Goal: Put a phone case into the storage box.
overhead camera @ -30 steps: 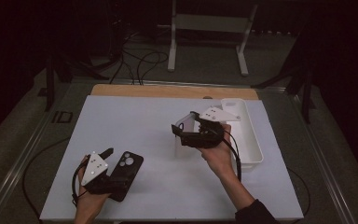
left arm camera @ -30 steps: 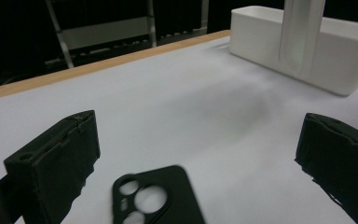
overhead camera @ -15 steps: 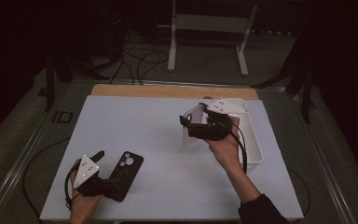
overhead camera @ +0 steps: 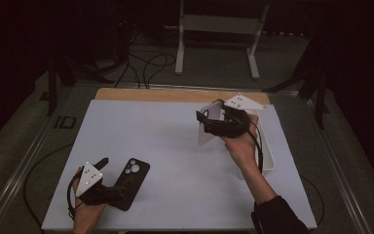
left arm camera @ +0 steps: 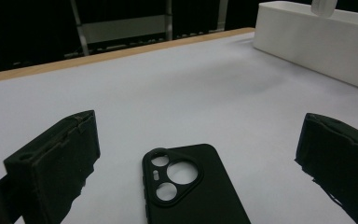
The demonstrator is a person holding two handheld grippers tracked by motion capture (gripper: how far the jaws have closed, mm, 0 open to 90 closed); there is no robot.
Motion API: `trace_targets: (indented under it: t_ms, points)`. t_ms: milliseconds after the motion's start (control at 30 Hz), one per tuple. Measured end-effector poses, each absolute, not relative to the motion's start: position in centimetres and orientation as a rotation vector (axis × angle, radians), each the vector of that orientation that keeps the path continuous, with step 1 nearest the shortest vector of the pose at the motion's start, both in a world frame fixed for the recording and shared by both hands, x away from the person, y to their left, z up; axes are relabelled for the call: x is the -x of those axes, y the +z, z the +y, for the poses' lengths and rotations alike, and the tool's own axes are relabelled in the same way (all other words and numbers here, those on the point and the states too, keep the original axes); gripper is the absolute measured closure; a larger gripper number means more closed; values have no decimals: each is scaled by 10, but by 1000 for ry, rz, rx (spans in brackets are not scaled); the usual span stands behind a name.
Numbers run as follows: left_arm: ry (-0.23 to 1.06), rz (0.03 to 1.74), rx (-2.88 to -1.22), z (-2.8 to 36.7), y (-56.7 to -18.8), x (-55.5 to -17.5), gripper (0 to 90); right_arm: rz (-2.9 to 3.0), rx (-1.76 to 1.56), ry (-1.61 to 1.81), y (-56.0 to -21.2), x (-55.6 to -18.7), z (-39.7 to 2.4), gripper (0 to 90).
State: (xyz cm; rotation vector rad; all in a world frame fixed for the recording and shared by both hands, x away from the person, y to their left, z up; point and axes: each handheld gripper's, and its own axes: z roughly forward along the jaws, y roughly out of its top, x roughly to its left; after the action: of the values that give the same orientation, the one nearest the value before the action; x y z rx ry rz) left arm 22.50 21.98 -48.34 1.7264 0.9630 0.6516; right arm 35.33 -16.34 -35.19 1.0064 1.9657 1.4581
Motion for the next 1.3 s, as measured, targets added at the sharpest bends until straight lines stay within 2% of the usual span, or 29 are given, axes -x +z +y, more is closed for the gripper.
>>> trace_targets:
  t_ms: [867,1300]
  points:
    - [650,978,-1699,222,-482,-224,0,1891,-1032,1429,-335,-384,-184,166]
    - [665,984,-1698,223,-481,-223,0,1872,-1086,1394,-339,-399,-195,166]
